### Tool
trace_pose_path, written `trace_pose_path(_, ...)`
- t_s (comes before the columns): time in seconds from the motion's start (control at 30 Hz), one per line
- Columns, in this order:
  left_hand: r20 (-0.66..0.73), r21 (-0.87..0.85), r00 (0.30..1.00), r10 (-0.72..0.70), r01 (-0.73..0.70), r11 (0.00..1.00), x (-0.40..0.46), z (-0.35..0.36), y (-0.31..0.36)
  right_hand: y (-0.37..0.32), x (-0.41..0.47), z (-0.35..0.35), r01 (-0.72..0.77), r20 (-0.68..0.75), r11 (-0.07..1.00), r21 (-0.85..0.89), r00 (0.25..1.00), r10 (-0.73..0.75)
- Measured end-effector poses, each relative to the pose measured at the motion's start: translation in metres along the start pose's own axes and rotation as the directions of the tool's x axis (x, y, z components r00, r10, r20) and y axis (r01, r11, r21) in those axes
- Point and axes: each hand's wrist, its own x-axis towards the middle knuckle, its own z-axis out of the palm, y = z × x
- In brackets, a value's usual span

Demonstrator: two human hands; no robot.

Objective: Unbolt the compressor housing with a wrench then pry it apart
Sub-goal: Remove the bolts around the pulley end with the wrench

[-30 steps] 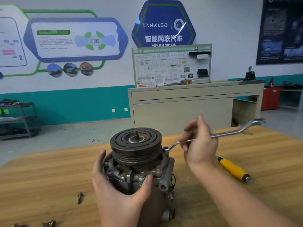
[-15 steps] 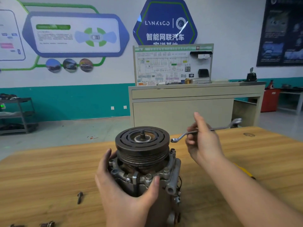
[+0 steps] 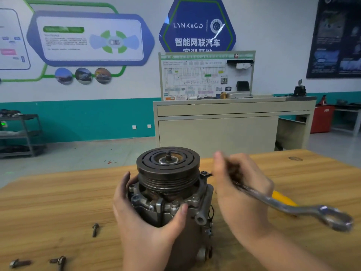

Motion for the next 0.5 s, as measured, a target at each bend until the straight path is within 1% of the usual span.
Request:
trace_pose_path(0.03, 0.002, -0.006, 1.000, -0.003, 0.003, 1.000, 0.000, 0.000, -0.001, 0.004, 0.003, 0.002, -0.091, -0.029, 0.995, 0.041, 0.995, 0.092)
trace_pose_path(0.07, 0.003, -0.014, 1.000, -0.005, 0.005, 1.000, 0.000, 0.000, -0.001, 0.008, 0.010, 0.005, -0.264, -0.047, 0.951, 0.161, 0.960, 0.274)
trace_pose_path(0.1, 0.002, -0.022, 1.000, -0.005, 0.005, 1.000, 0.000, 0.000, -0.001, 0.014, 0.019, 0.010, -0.450, -0.024, 0.831, 0.326, 0.875, 0.483)
trace_pose_path(0.13, -0.001, -0.028, 1.000, -0.005, 0.005, 1.000, 0.000, 0.001, -0.001, 0.023, 0.028, 0.014, -0.600, 0.074, 0.643, 0.476, 0.756, 0.650)
trace_pose_path(0.17, -0.005, -0.030, 1.000, -0.005, 0.005, 1.000, 0.000, 0.001, -0.002, 0.034, 0.038, 0.019, -0.708, 0.226, 0.429, 0.561, 0.630, 0.743)
trace_pose_path(0.2, -0.006, -0.028, 1.000, -0.007, 0.006, 1.000, 0.000, 0.001, -0.002, 0.045, 0.047, 0.024, -0.797, 0.400, 0.229, 0.558, 0.500, 0.768)
trace_pose_path(0.23, -0.008, -0.026, 1.000, -0.008, 0.008, 1.000, 0.000, 0.002, -0.002, 0.054, 0.053, 0.030, -0.877, 0.572, 0.073, 0.475, 0.371, 0.732)
trace_pose_path(0.27, -0.009, -0.022, 1.000, -0.009, 0.009, 1.000, 0.000, 0.002, -0.003, 0.060, 0.055, 0.037, -0.928, 0.703, -0.031, 0.371, 0.259, 0.662)
trace_pose_path(0.3, -0.009, -0.020, 1.000, -0.007, 0.007, 1.000, 0.000, 0.002, -0.003, 0.065, 0.053, 0.045, -0.955, 0.790, -0.097, 0.282, 0.173, 0.589)
trace_pose_path(0.33, -0.011, -0.022, 1.000, -0.003, 0.003, 1.000, 0.000, 0.002, -0.004, 0.068, 0.051, 0.052, -0.963, 0.842, -0.149, 0.226, 0.117, 0.526)
trace_pose_path(0.37, -0.012, -0.025, 1.000, 0.002, -0.002, 1.000, 0.000, 0.002, -0.004, 0.068, 0.050, 0.056, -0.954, 0.867, -0.203, 0.220, 0.096, 0.489)
trace_pose_path(0.4, -0.010, -0.028, 1.000, 0.005, -0.005, 1.000, 0.000, 0.002, -0.004, 0.067, 0.052, 0.058, -0.920, 0.872, -0.283, 0.271, 0.109, 0.478)
trace_pose_path(0.43, -0.005, -0.033, 1.000, 0.006, -0.006, 0.999, 0.000, 0.002, -0.003, 0.067, 0.056, 0.057, -0.845, 0.857, -0.390, 0.366, 0.143, 0.495)
trace_pose_path(0.47, -0.001, -0.039, 1.000, 0.005, -0.005, 0.999, 0.001, 0.002, -0.003, 0.067, 0.061, 0.052, -0.748, 0.831, -0.475, 0.463, 0.180, 0.526)
trace_pose_path(0.5, 0.002, -0.040, 1.000, 0.005, -0.005, 0.999, 0.001, 0.002, -0.003, 0.067, 0.064, 0.044, -0.695, 0.801, -0.485, 0.530, 0.223, 0.555)
